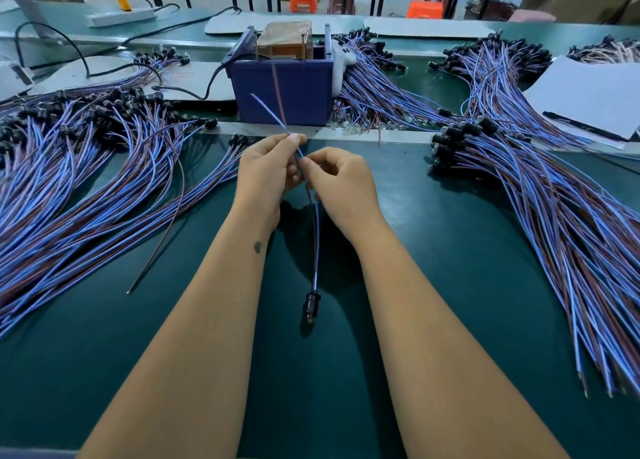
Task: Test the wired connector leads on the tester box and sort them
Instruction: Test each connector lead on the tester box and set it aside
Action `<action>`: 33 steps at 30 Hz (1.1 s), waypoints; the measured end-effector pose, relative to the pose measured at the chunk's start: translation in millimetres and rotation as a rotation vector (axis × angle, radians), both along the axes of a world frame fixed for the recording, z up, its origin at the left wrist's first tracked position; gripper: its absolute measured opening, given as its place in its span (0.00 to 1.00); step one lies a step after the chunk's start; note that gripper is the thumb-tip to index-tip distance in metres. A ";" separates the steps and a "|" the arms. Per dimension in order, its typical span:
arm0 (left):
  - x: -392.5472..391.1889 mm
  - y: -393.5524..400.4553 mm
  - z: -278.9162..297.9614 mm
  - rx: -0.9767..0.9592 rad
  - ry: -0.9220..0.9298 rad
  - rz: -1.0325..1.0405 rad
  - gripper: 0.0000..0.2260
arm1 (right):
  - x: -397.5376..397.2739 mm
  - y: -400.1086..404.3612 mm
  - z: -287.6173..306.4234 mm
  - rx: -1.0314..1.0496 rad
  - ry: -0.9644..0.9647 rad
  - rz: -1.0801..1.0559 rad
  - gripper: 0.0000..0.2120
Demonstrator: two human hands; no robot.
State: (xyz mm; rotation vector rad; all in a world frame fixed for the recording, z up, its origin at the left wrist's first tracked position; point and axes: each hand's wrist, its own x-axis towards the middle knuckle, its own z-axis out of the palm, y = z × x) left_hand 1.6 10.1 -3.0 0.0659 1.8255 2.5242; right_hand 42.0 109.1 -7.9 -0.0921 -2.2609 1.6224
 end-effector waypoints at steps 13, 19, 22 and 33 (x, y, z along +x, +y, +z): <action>-7.2 -33.9 10.6 0.556 -0.125 0.163 0.13 | 7.9 7.1 9.8 0.363 -0.200 0.079 0.07; -0.1 -16.0 -1.6 -0.555 0.138 0.090 0.12 | 11.7 11.6 14.7 0.190 0.238 -0.515 0.08; 11.2 0.9 -8.5 -1.022 0.336 -0.027 0.08 | 11.5 18.1 14.8 -0.013 0.273 -0.494 0.09; 68.5 54.3 -5.8 -0.901 0.749 -0.293 0.07 | 11.1 58.7 22.8 -0.112 0.117 -0.522 0.21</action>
